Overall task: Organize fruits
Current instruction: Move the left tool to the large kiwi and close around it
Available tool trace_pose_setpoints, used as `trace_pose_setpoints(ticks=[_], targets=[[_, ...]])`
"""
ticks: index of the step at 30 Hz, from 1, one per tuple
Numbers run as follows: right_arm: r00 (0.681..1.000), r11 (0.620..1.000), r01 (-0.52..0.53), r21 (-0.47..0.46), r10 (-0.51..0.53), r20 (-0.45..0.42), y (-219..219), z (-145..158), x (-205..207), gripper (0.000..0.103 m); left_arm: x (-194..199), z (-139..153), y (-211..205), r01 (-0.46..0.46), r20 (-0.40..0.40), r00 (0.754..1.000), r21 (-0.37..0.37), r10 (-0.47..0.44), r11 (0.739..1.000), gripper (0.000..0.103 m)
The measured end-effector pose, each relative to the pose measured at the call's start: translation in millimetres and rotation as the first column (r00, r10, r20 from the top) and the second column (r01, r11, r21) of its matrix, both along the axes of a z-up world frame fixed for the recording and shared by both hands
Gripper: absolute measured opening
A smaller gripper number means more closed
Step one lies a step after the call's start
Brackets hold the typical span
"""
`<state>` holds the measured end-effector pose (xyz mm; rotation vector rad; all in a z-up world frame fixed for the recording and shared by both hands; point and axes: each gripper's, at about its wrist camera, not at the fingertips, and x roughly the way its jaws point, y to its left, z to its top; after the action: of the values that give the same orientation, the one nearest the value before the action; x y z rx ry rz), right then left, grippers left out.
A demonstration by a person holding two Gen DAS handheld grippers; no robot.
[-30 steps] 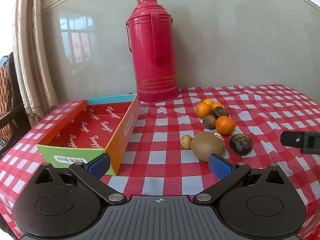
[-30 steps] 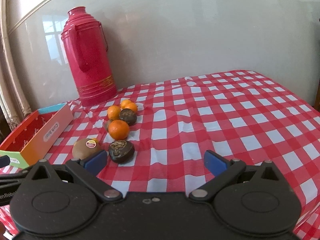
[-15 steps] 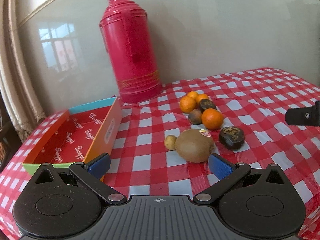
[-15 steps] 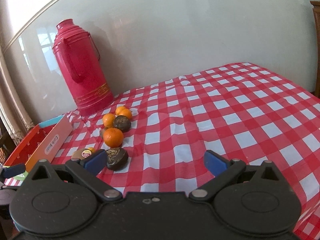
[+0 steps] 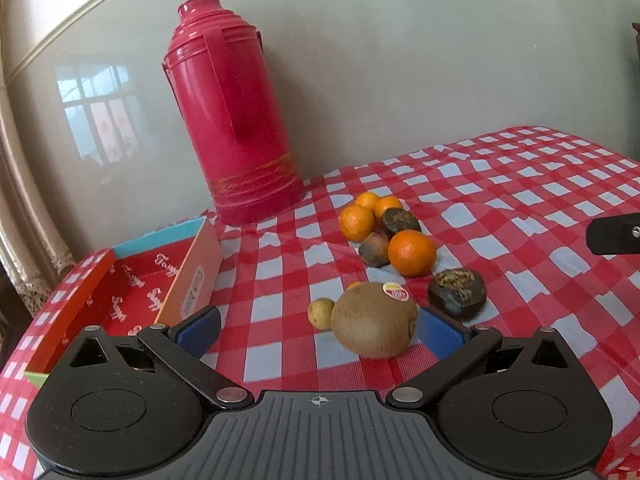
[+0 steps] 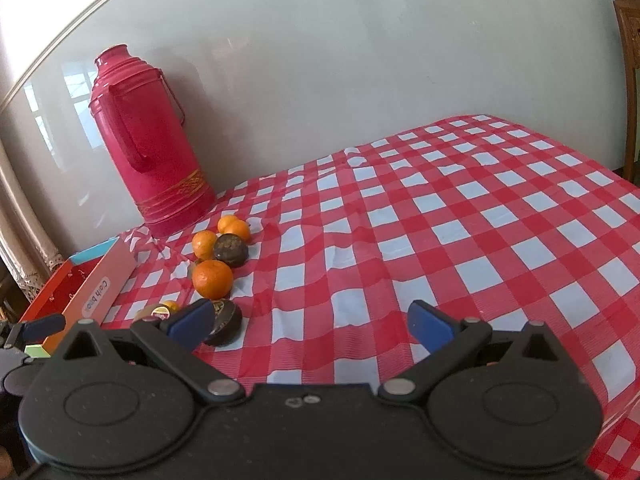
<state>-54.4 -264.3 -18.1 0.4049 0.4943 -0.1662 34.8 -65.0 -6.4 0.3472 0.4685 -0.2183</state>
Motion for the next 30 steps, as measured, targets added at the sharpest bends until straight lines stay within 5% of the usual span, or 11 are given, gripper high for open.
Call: trace_pose_setpoints(ticks=[10,15,21,26,30], targets=[[1.0,1.0,0.009,0.015,-0.01,0.009,-2,1,-1,0.097,12,-4,-3,0.078,0.004,0.997,0.025,-0.078,0.997,0.103],[1.0,0.999,0.018,0.044,-0.019,0.023,-6,2,-3,0.097,19,-7,0,0.179,-0.064,0.982,-0.021,-0.18,0.984,0.103],[0.999,0.998,0.018,0.057,-0.02,0.034,-8,2,-2,0.097,28,-11,-3,0.189,-0.094,0.977,-0.054,-0.194,0.98,0.103],[1.0,0.998,0.009,0.064,-0.011,0.029,-7,2,0,0.097,35,-20,-10,0.197,-0.151,0.968,-0.045,-0.201,0.979,0.066],[1.0,0.998,0.004,0.069,-0.006,0.031,-8,2,0,0.098,36,-22,-13,0.185,-0.154,0.97,-0.036,-0.188,0.982,0.066]])
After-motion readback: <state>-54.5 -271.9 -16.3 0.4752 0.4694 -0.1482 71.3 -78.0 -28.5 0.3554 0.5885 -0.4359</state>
